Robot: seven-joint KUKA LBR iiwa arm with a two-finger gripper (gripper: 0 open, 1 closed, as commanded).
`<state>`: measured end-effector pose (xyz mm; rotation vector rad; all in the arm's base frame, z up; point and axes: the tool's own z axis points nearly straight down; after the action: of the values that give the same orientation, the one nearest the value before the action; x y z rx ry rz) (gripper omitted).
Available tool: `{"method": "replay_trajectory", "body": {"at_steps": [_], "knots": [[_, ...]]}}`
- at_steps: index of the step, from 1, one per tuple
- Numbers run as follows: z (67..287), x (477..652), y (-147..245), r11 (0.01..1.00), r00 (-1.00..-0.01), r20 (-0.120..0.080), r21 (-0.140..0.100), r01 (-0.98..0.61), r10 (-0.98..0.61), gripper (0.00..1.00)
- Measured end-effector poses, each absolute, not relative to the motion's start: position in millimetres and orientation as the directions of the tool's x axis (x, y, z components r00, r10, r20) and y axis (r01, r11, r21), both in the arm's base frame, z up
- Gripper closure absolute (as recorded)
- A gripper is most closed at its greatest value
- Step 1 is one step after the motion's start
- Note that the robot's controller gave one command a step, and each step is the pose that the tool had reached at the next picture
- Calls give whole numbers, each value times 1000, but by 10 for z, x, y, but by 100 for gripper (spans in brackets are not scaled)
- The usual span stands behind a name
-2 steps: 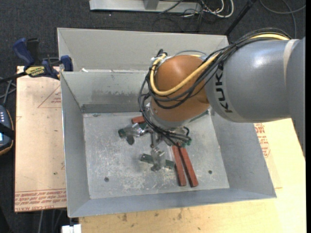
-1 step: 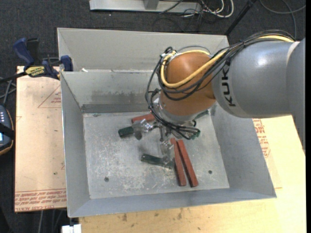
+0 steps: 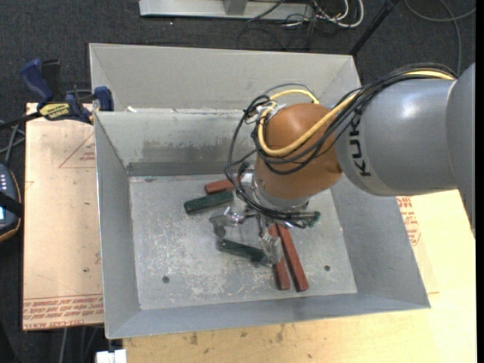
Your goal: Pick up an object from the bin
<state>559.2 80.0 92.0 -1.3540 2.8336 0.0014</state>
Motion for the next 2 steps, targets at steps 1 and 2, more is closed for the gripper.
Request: {"method": "replay_trajectory", "body": {"at_steps": [1, 2], "knots": [[719, 5415, 363, 638, -638, -3, 0, -770, -770, 100], [719, 5415, 363, 638, -638, -3, 0, -770, -770, 100]]}}
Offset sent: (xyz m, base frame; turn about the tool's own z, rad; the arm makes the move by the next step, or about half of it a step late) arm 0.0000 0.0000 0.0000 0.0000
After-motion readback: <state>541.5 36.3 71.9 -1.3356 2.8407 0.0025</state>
